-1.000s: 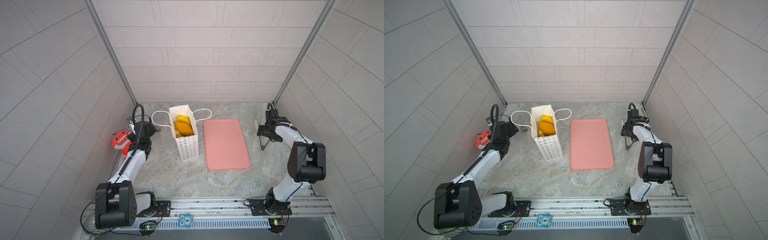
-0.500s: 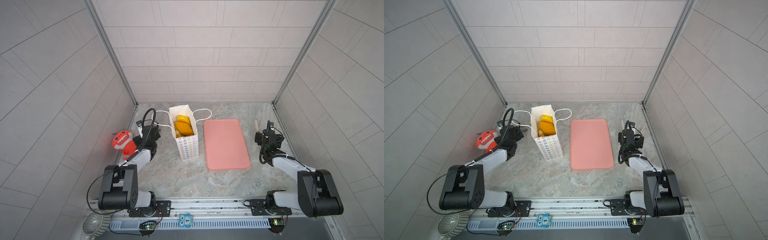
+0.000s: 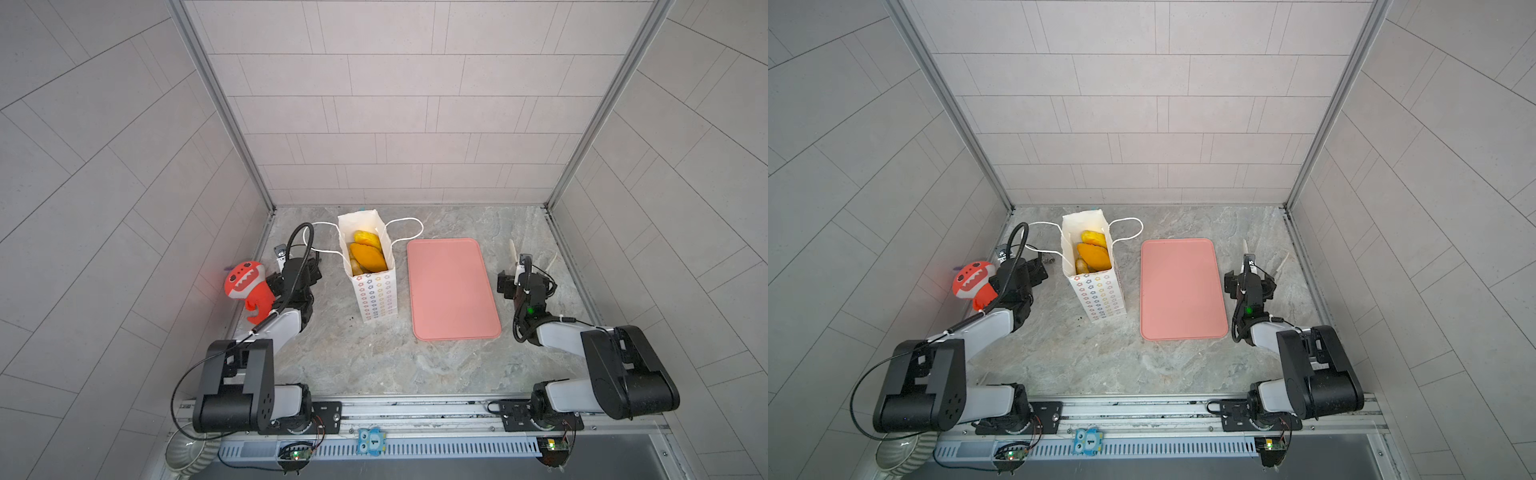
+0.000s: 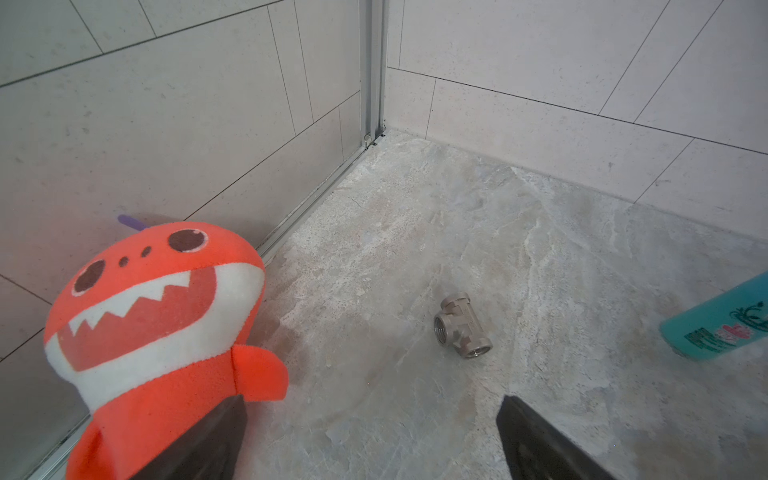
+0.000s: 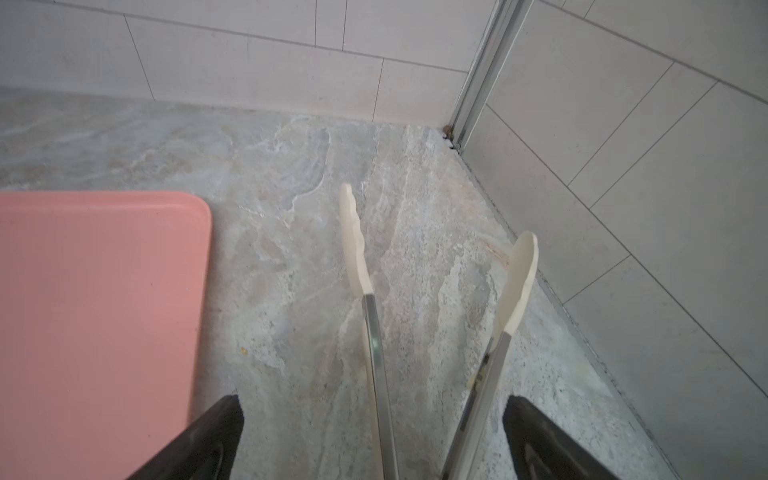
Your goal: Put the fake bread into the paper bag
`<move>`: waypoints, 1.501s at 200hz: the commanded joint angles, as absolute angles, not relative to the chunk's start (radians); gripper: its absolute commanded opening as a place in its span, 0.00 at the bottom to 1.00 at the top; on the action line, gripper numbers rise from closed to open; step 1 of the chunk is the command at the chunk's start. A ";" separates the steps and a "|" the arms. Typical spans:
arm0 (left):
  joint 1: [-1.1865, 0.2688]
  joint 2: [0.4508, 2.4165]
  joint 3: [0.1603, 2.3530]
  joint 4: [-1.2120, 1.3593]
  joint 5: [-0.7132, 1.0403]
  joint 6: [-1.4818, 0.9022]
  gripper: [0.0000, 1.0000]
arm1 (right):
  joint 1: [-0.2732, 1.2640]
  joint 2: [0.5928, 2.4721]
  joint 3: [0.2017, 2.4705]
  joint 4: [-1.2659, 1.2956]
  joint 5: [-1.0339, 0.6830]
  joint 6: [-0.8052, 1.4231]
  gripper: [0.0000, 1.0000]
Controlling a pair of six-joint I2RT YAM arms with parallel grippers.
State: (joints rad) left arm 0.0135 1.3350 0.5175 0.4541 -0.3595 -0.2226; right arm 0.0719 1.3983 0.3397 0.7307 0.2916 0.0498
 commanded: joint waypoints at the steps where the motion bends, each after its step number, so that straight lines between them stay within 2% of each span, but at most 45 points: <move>1: 0.007 1.332 0.478 0.479 -0.364 -0.191 1.00 | 0.076 1.454 0.344 0.892 0.283 0.015 0.99; 33: -0.012 1.403 0.381 0.756 -0.372 -0.133 1.00 | 0.081 1.637 0.202 1.365 0.292 0.003 0.99; 46: -0.012 1.437 0.376 0.784 -0.426 -0.152 1.00 | 0.082 1.599 0.212 1.276 0.308 0.016 0.99; 67: -0.029 1.525 0.341 0.963 -0.351 -0.089 1.00 | 0.082 1.593 0.267 1.174 0.317 0.014 0.99; 85: -0.038 1.601 0.314 1.100 -0.365 -0.074 1.00 | 0.086 1.586 0.325 1.056 0.348 0.020 0.99; 111: -0.046 1.569 0.392 0.891 -0.358 -0.074 1.00 | 0.087 1.586 0.346 1.020 0.359 0.025 0.99; 128: -0.055 1.604 0.379 0.975 -0.377 -0.056 1.00 | 0.087 1.588 0.348 1.018 0.359 0.025 0.99; 143: -0.054 1.597 0.395 0.921 -0.375 -0.067 1.00 | 0.087 1.587 0.349 1.012 0.359 0.026 0.99; 252: -0.061 1.596 0.385 0.951 -0.381 -0.056 1.00 | 0.118 1.593 0.322 1.077 0.361 -0.011 0.99; 262: -0.062 1.597 0.385 0.952 -0.382 -0.055 1.00 | 0.108 1.596 0.350 1.017 0.344 -0.001 0.99; 275: -0.063 1.598 0.387 0.951 -0.384 -0.055 1.00 | 0.053 1.579 0.369 0.953 0.227 0.034 0.99; 300: -0.063 1.598 0.387 0.951 -0.385 -0.055 1.00 | 0.057 1.582 0.363 0.975 0.229 0.020 0.99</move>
